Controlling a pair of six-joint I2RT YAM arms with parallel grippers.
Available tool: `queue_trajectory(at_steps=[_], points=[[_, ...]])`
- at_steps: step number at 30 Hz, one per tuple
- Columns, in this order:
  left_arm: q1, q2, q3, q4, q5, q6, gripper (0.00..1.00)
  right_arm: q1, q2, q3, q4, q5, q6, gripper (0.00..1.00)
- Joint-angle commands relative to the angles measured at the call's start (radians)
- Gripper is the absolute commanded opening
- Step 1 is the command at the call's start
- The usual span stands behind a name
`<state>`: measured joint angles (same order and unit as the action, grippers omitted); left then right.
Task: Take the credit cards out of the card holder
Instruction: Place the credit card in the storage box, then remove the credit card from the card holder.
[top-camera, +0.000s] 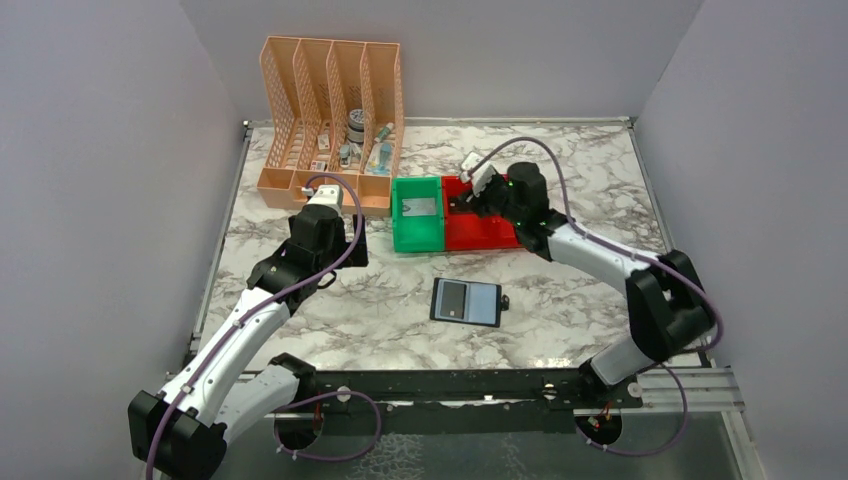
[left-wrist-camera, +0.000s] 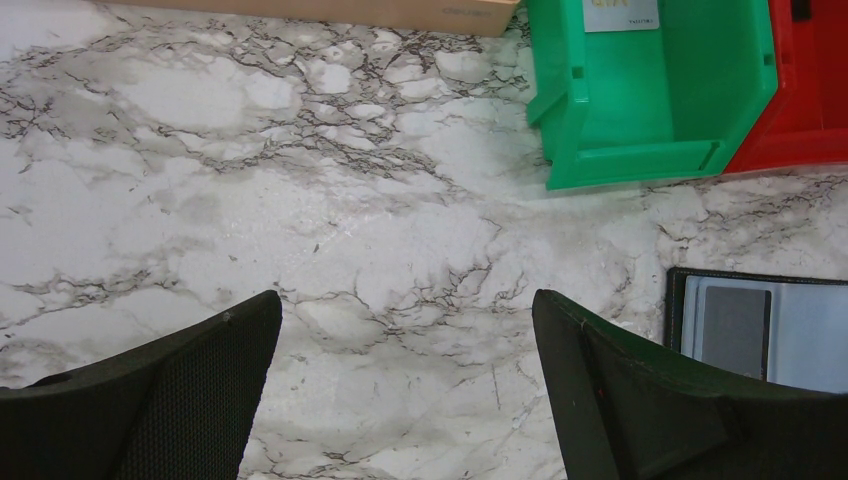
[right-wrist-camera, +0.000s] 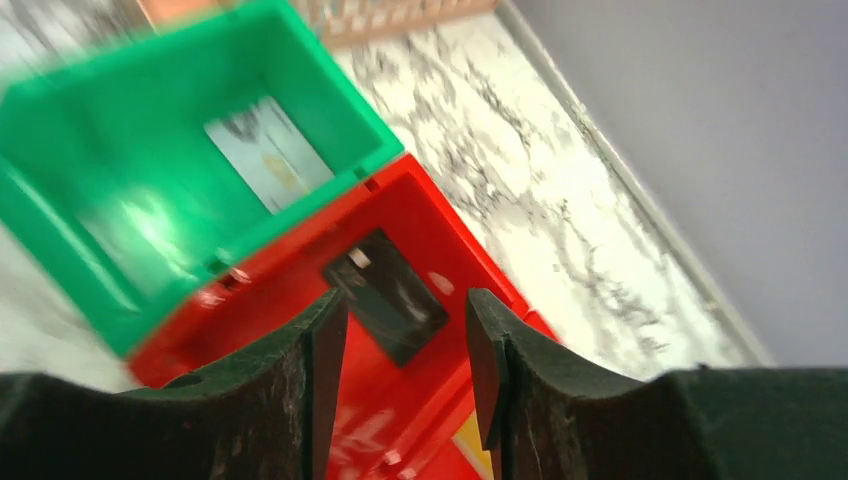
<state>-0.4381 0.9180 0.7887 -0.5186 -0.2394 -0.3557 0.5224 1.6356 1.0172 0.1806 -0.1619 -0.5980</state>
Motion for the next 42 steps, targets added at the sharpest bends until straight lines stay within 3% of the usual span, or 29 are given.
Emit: queue_trajectory(at_steps=[1,4,8,13,17,25,32,37,42], points=[[0.004,-0.001,-0.010,0.004,0.007,0.012,0.99,-0.002,-0.168,-0.189,0.258,-0.022,0.612,0.48],[0.006,0.000,-0.007,0.005,0.023,0.011,0.99,-0.002,-0.235,-0.263,0.169,-0.036,0.920,0.47],[0.007,-0.005,-0.009,0.011,0.040,0.003,0.99,-0.006,-0.283,-0.322,-0.028,-0.079,1.201,0.48],[0.011,0.006,-0.012,0.020,0.099,-0.014,0.99,-0.005,-0.422,-0.598,0.299,-0.209,1.413,0.70],[0.010,0.022,-0.037,0.103,0.251,-0.046,0.99,-0.006,-0.403,-0.593,0.240,-0.293,1.426,0.69],[-0.005,0.154,-0.113,0.316,0.548,-0.221,0.90,0.007,-0.347,-0.633,0.197,-0.382,1.470,0.49],[-0.090,0.231,-0.124,0.383,0.558,-0.248,0.77,0.021,-0.325,-0.612,0.119,-0.354,1.456,0.39],[-0.172,0.289,-0.124,0.424,0.523,-0.273,0.67,0.028,-0.272,-0.635,0.159,-0.361,1.487,0.36],[-0.245,0.357,-0.114,0.468,0.500,-0.298,0.64,0.031,-0.217,-0.636,0.192,-0.371,1.494,0.34]])
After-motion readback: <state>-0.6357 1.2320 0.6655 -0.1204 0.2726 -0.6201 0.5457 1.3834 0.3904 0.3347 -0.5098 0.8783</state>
